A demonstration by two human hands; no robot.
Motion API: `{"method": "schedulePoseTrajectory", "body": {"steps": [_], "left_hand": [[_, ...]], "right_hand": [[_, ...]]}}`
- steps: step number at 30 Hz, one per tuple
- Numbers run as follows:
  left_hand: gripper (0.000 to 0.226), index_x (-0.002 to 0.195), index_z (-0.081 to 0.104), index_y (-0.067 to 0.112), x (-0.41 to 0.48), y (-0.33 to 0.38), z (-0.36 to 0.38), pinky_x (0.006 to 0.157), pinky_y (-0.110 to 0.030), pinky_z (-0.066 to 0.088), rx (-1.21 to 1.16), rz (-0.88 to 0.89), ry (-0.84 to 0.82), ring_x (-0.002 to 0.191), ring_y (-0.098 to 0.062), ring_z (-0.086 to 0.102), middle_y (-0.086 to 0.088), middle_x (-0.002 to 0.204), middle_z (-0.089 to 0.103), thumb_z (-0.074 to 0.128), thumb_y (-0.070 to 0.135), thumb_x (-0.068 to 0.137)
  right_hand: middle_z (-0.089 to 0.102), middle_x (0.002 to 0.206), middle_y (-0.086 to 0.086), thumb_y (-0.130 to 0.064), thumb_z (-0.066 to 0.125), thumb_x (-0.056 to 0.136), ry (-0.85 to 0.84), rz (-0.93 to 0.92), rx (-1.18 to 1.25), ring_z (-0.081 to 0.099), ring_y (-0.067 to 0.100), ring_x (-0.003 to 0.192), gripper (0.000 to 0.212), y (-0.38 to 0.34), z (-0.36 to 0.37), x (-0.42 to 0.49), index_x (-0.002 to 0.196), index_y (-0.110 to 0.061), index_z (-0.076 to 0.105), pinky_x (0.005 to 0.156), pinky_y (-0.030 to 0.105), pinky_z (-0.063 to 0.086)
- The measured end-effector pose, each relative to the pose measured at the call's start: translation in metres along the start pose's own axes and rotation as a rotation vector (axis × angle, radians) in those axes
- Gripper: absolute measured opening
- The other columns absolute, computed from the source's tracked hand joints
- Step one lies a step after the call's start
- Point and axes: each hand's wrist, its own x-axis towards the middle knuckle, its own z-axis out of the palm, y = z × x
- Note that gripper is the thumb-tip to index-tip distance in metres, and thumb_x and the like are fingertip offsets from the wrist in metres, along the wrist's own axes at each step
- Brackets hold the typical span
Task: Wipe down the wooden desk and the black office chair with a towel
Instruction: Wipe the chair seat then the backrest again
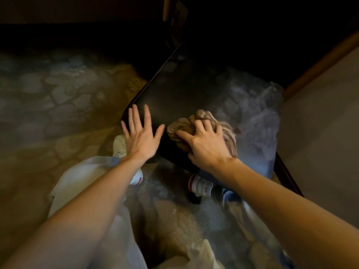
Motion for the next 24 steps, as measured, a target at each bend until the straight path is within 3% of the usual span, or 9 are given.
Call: {"method": "schedulePoseTrajectory", "body": {"steps": [3, 7, 10, 13, 18, 22, 24], "left_hand": [[0.084, 0.163, -0.008, 0.014, 0.004, -0.002, -0.003, 0.124, -0.059, -0.006, 0.036, 0.001, -0.056, 0.156, -0.03, -0.016, -0.016, 0.169, -0.016, 0.027, 0.061, 0.103], [0.078, 0.162, 0.011, 0.004, 0.013, 0.01, -0.011, 0.126, -0.057, -0.003, 0.001, -0.038, 0.018, 0.157, -0.034, -0.007, -0.023, 0.169, -0.001, 0.032, 0.053, 0.105], [0.065, 0.159, 0.03, 0.005, 0.029, 0.019, -0.012, 0.126, -0.054, 0.002, -0.096, 0.04, 0.146, 0.158, -0.034, 0.004, -0.022, 0.168, 0.013, 0.042, 0.042, 0.106], [0.051, 0.152, 0.043, 0.007, 0.054, 0.033, -0.01, 0.127, -0.052, 0.011, -0.201, 0.119, 0.243, 0.157, -0.032, 0.015, -0.018, 0.165, 0.026, 0.046, 0.027, 0.105], [0.043, 0.147, 0.05, 0.013, 0.095, 0.066, -0.012, 0.121, -0.032, 0.025, -0.342, 0.174, 0.213, 0.151, -0.019, 0.029, -0.005, 0.159, 0.041, 0.049, 0.015, 0.104], [0.043, 0.141, 0.057, 0.01, 0.106, 0.059, 0.002, 0.117, -0.038, 0.038, -0.251, 0.192, 0.207, 0.145, -0.02, 0.041, -0.006, 0.15, 0.053, 0.039, 0.027, 0.106], [0.047, 0.138, 0.059, 0.007, 0.108, 0.053, 0.008, 0.116, -0.039, 0.039, -0.181, 0.218, 0.221, 0.142, -0.021, 0.045, -0.008, 0.146, 0.057, 0.037, 0.032, 0.105]], "right_hand": [[0.025, 0.153, 0.015, -0.042, 0.066, 0.089, -0.086, -0.025, 0.047, 0.025, 0.04, 0.139, 0.079, -0.006, 0.013, 0.0, 0.155, -0.041, 0.024, 0.11, 0.063, 0.027], [0.035, 0.148, 0.012, -0.048, 0.067, 0.085, -0.119, -0.197, 0.04, 0.031, 0.038, 0.139, 0.072, 0.01, 0.008, -0.006, 0.15, -0.041, 0.037, 0.109, 0.06, 0.031], [0.047, 0.14, 0.016, -0.051, 0.07, 0.073, 0.072, -0.106, 0.146, 0.043, 0.041, 0.131, 0.077, 0.034, 0.0, 0.006, 0.145, -0.04, 0.044, 0.095, 0.059, 0.046], [0.044, 0.145, 0.016, -0.052, 0.067, 0.076, 0.235, 0.041, 0.171, 0.041, 0.04, 0.132, 0.081, 0.055, -0.009, 0.037, 0.15, -0.039, 0.038, 0.095, 0.057, 0.045], [0.034, 0.154, 0.015, -0.059, 0.053, 0.085, 0.077, 0.107, 0.19, 0.033, 0.04, 0.138, 0.079, 0.046, 0.016, 0.071, 0.156, -0.043, 0.023, 0.105, 0.065, 0.034], [0.053, 0.133, 0.015, -0.061, 0.048, 0.081, 0.219, 0.08, 0.187, 0.048, 0.038, 0.117, 0.071, 0.06, 0.042, 0.083, 0.148, -0.038, 0.043, 0.09, 0.064, 0.046], [0.055, 0.13, 0.017, -0.061, 0.044, 0.081, 0.24, 0.075, 0.159, 0.051, 0.04, 0.117, 0.07, 0.087, 0.047, 0.102, 0.147, -0.037, 0.047, 0.09, 0.063, 0.046]]}}
